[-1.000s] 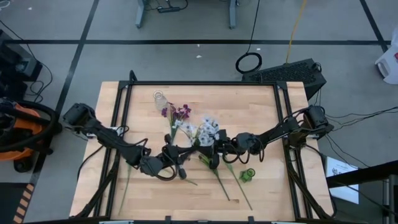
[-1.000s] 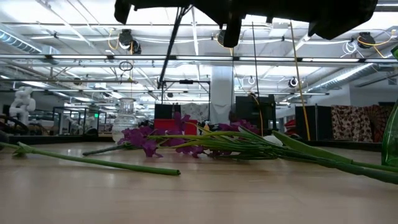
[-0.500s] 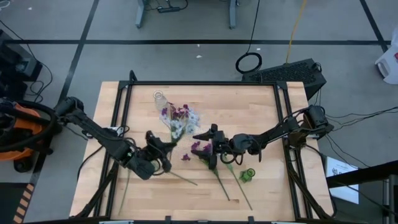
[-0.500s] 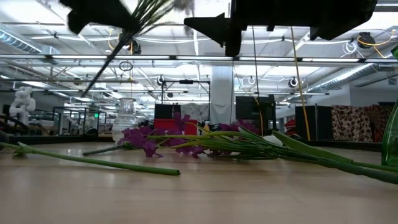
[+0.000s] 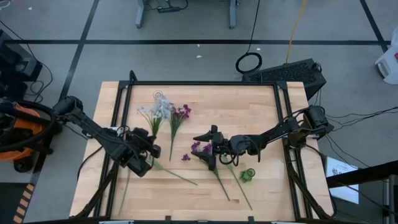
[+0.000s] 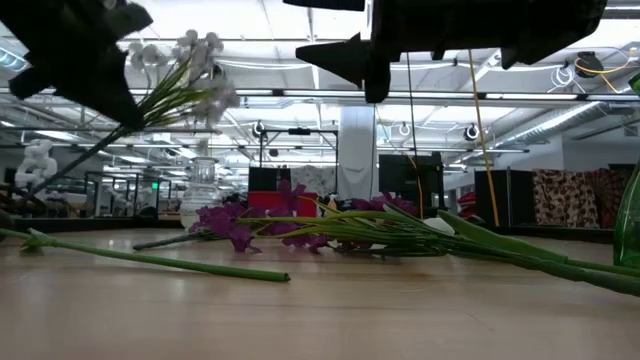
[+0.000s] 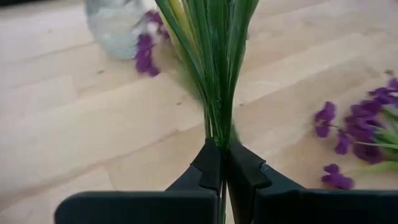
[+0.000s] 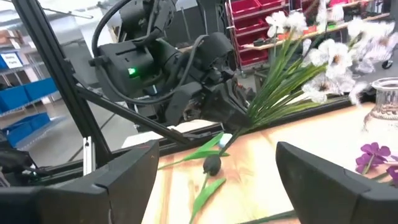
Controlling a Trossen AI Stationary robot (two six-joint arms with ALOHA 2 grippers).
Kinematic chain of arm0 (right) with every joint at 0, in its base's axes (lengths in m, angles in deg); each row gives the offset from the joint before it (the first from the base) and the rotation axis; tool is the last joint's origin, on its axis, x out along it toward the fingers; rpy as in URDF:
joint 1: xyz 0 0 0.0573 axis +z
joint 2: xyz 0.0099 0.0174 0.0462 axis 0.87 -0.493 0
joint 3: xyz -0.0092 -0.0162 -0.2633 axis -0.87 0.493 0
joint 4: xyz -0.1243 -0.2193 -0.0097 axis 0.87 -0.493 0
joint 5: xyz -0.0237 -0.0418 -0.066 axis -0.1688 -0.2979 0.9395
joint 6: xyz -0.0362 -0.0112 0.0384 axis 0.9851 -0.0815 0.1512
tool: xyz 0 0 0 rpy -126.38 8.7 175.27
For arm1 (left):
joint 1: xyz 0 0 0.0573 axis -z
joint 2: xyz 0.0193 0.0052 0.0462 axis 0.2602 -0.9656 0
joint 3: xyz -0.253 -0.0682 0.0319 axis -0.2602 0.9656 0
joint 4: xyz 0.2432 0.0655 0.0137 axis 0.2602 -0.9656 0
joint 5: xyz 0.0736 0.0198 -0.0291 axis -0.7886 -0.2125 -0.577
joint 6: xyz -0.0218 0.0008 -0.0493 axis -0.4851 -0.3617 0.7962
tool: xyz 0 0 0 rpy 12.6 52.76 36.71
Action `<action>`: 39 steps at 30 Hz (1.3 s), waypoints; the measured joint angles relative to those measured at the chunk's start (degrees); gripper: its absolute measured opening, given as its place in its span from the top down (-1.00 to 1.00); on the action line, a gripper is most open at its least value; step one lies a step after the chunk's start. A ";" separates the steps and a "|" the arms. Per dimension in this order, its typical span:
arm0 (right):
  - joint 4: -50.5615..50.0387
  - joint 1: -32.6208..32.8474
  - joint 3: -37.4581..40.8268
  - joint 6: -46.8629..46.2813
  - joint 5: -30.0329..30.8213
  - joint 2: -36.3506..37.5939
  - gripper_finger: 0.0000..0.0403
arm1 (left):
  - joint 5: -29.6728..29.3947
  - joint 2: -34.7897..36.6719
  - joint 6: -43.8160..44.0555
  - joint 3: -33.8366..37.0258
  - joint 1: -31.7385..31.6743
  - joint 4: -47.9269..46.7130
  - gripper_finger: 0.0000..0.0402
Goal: Sort flowers into vase by color
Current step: Prepare the flowers
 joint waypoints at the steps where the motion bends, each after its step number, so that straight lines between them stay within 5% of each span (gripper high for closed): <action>1: -0.07 0.00 0.00 0.00 0.00 0.00 -0.56 | 0.26 0.00 1.27 0.57 0.00 -0.06 0.94; 10: -0.62 0.31 0.00 0.07 -0.28 0.00 -0.56 | -1.90 0.00 7.62 3.70 0.00 -0.04 0.94; 24: -1.11 0.42 0.00 0.40 -0.39 0.00 -0.55 | -4.33 -0.02 -19.43 3.73 -7.98 11.68 0.94; 31: -1.18 1.52 0.00 -0.48 -0.39 0.00 -0.55 | 1.86 -0.02 -39.94 3.73 -18.56 23.97 0.94; 39: -1.54 3.56 0.00 -0.27 -0.35 0.00 -0.55 | 11.60 -3.07 -48.48 7.45 -28.36 36.58 0.94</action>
